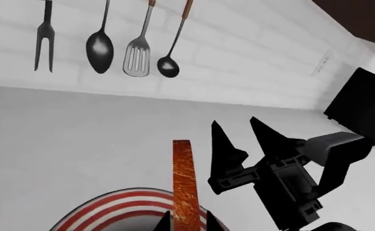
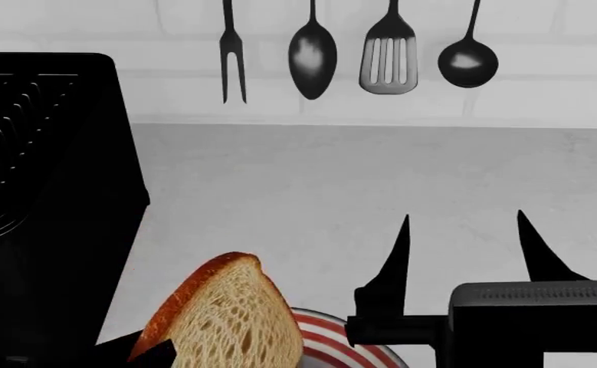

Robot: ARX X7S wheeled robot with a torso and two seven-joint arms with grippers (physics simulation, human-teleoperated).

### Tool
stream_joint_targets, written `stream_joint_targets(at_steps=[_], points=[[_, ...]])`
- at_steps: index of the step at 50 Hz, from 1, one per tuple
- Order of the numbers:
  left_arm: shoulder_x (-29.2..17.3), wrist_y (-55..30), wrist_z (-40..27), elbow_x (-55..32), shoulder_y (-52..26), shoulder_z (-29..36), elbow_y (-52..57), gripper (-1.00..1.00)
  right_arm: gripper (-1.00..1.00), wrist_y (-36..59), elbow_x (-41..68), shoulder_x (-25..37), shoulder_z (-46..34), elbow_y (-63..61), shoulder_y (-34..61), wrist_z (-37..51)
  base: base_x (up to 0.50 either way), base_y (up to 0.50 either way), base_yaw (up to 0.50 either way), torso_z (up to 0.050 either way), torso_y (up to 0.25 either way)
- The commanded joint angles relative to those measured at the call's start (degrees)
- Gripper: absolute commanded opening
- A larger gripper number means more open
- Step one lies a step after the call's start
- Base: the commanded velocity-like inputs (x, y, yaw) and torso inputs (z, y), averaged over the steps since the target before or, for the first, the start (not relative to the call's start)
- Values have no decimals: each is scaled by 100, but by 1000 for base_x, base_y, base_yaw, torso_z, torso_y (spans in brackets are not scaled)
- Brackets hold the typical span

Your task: Place the toasted item on a plate.

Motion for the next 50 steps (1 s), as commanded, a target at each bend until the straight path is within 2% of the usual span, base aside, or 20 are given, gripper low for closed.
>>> stream_joint_targets(at_steps=[1,9,23,35,50], points=[[110,119,207,265,361,-259,-176,-100,100,-96,-3,-18,-35,105,11,12,0,0,0,0,0],[264,191,275,277,819,-188,-135,-100,100,-130,4,-10,-51,148,7,14,0,0,0,0,0],[451,151,289,416,989,22,-97,-100,100,-94,24,2,-96,210,105,13,0,0,0,0,0],[602,46,569,676,1330,70,-163,-100,100,-145,34,19,-96,224,40,38,0,0,0,0,0],[510,-220,1249,1385,1843,-185,-551,-100,100,-231,38,16,-129,327,40,47,0,0,0,0,0]])
